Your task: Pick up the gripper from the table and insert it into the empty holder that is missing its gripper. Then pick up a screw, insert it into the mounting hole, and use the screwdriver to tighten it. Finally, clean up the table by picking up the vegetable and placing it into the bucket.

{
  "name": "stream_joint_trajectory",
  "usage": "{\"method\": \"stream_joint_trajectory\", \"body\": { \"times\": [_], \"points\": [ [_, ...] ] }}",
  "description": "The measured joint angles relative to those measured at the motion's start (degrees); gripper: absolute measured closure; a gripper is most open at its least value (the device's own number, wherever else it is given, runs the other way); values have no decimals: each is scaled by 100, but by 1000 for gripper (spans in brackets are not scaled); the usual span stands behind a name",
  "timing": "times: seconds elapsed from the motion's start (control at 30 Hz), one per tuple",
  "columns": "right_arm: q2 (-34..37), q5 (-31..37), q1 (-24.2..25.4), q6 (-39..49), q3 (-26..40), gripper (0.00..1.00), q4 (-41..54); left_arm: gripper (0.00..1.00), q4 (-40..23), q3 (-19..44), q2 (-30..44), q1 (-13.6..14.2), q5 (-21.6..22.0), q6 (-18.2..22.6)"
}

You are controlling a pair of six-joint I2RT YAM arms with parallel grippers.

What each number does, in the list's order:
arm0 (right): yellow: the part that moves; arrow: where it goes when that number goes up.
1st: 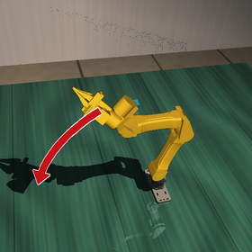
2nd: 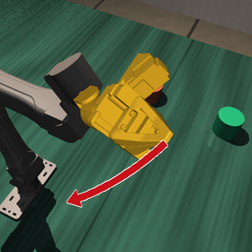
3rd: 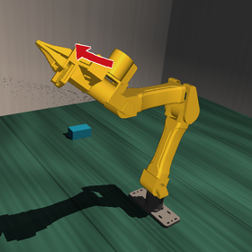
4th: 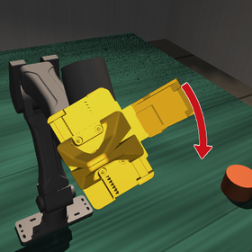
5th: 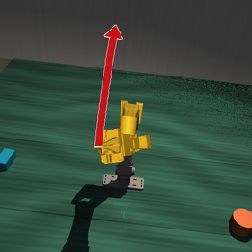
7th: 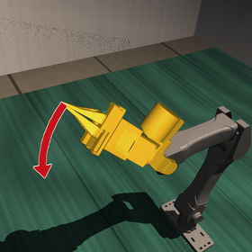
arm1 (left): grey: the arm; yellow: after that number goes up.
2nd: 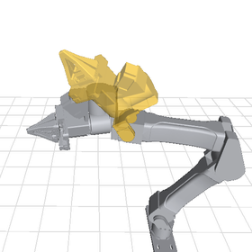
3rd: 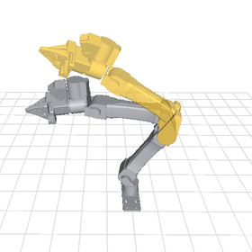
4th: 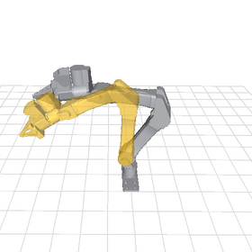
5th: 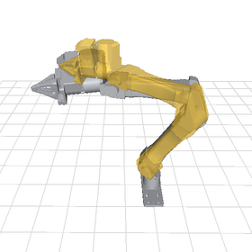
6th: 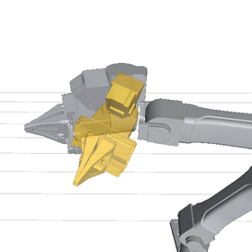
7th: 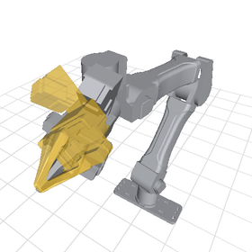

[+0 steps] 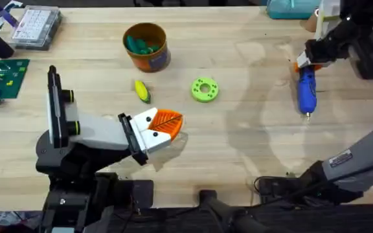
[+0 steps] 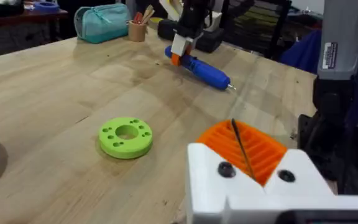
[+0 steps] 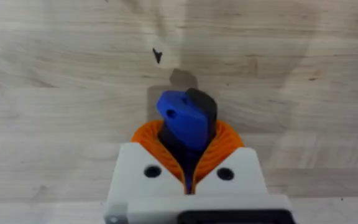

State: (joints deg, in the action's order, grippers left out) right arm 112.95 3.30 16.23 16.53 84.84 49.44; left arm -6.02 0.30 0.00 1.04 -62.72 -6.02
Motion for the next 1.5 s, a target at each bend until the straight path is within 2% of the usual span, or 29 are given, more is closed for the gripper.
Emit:
{"method": "stream_joint_trajectory", "body": {
  "times": [0.17, 0.23, 0.43, 0.53, 0.6, 0.63, 1.13, 1.5],
  "points": [
    [221, 25, 0, -1, 0, 976, -53, 995, 0, 1, 1, 0, 0, 0],
    [269, 44, 0, -16, 0, 916, -25, 995, 0, 1, 1, 0, 0, 0],
    [244, 60, -15, -52, 7, 573, 5, 995, 0, 1, 1, 0, 0, 0],
    [240, 130, 0, -34, 7, 218, -28, 995, 0, 1, -1, 0, 0, 0],
    [240, 172, 18, -23, 12, 37, -40, 995, 0, 1, 1, 0, 0, 0],
    [240, 184, 23, -22, 16, 14, -35, 995, 0, 1, 1, 0, 2, 0],
    [235, 117, -9, -441, -6, 7, 351, 995, 0, 1, 1, 0, 0, 0],
    [-262, 115, -9, -894, -830, 6, -489, 995, 0, 1, -1, 0, 0, 0]
  ]
}}
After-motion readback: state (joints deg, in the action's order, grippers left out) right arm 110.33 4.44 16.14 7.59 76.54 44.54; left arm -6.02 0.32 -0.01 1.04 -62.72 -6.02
